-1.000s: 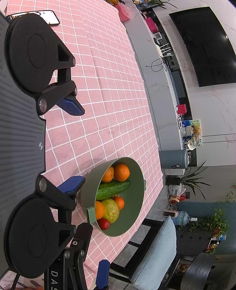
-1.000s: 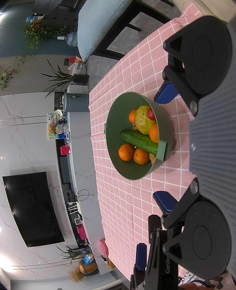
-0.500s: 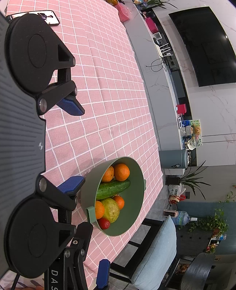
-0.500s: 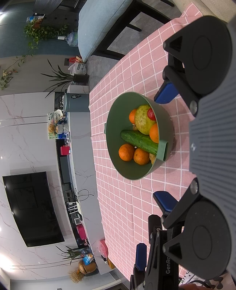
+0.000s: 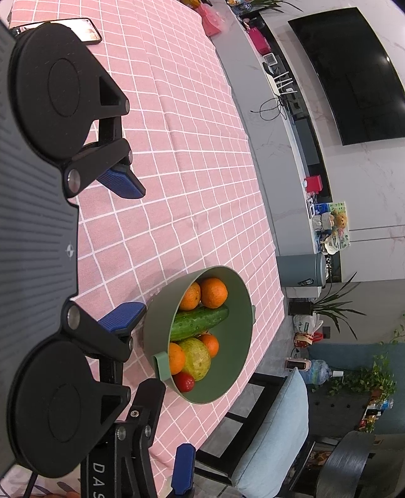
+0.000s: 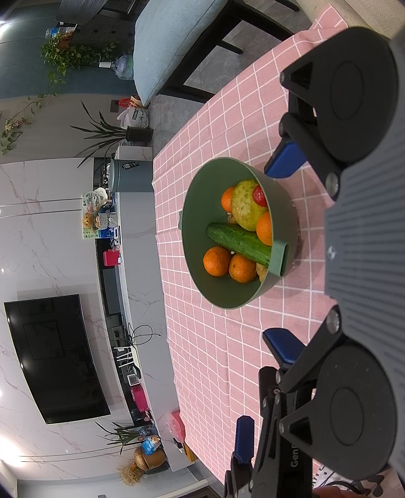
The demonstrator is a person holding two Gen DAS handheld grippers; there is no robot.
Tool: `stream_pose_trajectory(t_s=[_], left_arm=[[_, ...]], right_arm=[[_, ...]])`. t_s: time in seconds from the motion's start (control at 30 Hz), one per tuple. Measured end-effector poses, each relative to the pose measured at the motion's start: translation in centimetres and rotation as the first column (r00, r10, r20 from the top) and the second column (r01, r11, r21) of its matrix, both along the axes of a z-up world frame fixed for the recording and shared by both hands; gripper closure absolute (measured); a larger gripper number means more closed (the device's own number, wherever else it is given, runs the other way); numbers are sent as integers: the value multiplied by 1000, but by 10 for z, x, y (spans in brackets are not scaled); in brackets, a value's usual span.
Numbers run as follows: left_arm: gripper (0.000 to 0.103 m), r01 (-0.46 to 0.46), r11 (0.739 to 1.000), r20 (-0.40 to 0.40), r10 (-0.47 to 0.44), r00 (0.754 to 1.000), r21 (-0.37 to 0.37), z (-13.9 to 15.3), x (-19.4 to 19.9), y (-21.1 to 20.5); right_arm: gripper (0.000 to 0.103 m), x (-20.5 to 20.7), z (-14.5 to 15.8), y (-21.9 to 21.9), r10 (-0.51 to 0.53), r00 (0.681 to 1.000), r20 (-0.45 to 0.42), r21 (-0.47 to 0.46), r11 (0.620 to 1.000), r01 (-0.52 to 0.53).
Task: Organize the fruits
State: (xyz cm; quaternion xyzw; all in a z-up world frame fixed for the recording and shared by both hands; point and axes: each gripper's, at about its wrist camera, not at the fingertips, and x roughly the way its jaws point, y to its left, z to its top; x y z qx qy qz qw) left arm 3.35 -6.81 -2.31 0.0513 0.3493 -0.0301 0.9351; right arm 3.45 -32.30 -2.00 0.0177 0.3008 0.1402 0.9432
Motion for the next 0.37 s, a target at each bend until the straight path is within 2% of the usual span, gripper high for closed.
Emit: stream_pose_trajectory(t_s=[0.37], left_arm=[[14, 3, 1000, 12, -3, 1000, 6, -1, -2, -2]], right_arm=[[5, 0, 0, 0, 0, 1000, 0, -1, 1000, 0]])
